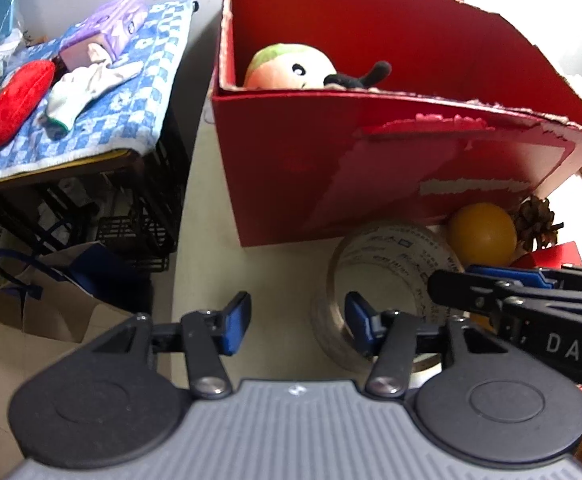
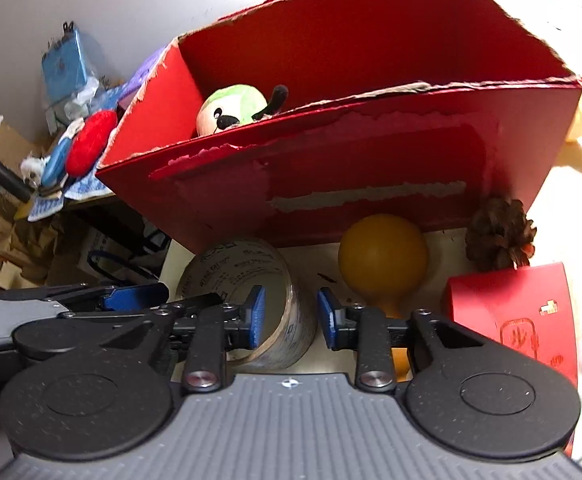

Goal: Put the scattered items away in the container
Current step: 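Move both tools toward the clear tape roll beside the box, then close the right tool on the rim of the tape roll, then lift the tape roll with the right tool and lower it into the red box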

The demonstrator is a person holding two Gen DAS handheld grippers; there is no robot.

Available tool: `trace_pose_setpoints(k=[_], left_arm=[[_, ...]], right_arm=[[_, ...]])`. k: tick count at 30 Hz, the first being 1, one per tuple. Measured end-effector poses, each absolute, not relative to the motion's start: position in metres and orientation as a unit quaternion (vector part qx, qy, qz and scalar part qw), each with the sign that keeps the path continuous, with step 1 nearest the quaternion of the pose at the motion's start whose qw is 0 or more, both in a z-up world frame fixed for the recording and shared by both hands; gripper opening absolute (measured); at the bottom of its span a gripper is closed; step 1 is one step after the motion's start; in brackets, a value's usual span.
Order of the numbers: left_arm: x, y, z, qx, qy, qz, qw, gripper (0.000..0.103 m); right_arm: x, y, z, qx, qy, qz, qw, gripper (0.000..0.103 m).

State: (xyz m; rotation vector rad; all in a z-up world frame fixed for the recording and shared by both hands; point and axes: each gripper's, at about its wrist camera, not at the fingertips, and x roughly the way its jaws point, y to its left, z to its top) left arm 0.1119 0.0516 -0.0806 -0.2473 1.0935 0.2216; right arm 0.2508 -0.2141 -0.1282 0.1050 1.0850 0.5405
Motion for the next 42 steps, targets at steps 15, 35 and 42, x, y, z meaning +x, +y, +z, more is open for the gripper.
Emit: trace_pose_setpoints(k=[15,35,42], left_arm=[[0.118,0.060,-0.090,-0.139,0.533,0.116,0.826,0.063],[0.104,0.036,-0.050,-0.121,0.537,0.050,0.833,0.006],[0.095,0.031,0.009,-0.097,0.490,0.064,0.864,0.007]], right_arm=[[0.263,-0.212,-0.142,0.044,0.560,0.257,0.787,0.023],[0.256,-0.224,-0.104,0.002,0.532,0.327,0.781,0.018],[0.254,-0.230,-0.057,0.001,0.477,0.380,0.793,0.020]])
